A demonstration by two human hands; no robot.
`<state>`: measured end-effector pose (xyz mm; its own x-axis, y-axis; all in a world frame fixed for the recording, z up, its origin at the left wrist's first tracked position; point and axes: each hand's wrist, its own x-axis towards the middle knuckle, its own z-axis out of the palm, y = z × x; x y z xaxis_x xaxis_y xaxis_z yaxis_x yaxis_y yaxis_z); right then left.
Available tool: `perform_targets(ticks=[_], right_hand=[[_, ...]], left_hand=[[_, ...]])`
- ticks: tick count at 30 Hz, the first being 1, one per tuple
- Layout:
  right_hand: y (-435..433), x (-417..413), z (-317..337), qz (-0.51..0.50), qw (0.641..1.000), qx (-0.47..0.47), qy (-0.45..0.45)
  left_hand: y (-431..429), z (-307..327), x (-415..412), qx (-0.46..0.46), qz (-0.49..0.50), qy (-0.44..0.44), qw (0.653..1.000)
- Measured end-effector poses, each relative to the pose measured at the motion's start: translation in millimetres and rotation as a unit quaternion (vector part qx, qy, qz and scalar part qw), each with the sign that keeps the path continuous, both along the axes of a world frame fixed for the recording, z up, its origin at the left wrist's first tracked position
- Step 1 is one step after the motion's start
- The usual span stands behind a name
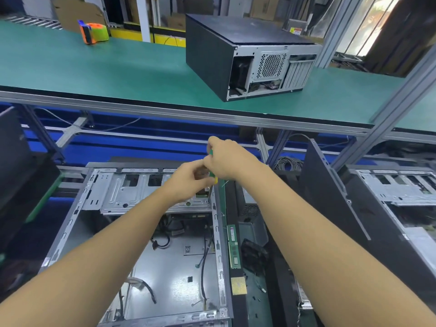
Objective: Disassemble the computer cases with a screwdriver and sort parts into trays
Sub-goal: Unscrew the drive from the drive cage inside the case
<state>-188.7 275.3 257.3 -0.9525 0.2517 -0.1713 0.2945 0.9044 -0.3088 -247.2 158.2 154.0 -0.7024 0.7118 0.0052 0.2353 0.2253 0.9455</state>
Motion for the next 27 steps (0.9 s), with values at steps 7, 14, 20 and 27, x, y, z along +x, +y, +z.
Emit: perform_targets(ticks=[7, 14, 20, 27], right_hand=[[-4, 2, -3, -0.022, 0.999, 0.004, -0.023], [-6, 2, -2, -0.008, 1.0, 0.017, -0.018], [-6, 2, 5, 0.03, 0.998, -0.025, -0.046], [-14, 2, -7, -0.072, 0.996, 0.057, 0.013]], left_hand=[[16, -7, -5, -0.076, 0.055, 0.074, 0.993], [3, 9, -11, -0.053, -0.054, 0.014, 0.997], [2, 13, -17, -0.089, -0.013, 0.082, 0.993], [16, 5, -11, -0.145, 0.013, 0.122, 0.982]])
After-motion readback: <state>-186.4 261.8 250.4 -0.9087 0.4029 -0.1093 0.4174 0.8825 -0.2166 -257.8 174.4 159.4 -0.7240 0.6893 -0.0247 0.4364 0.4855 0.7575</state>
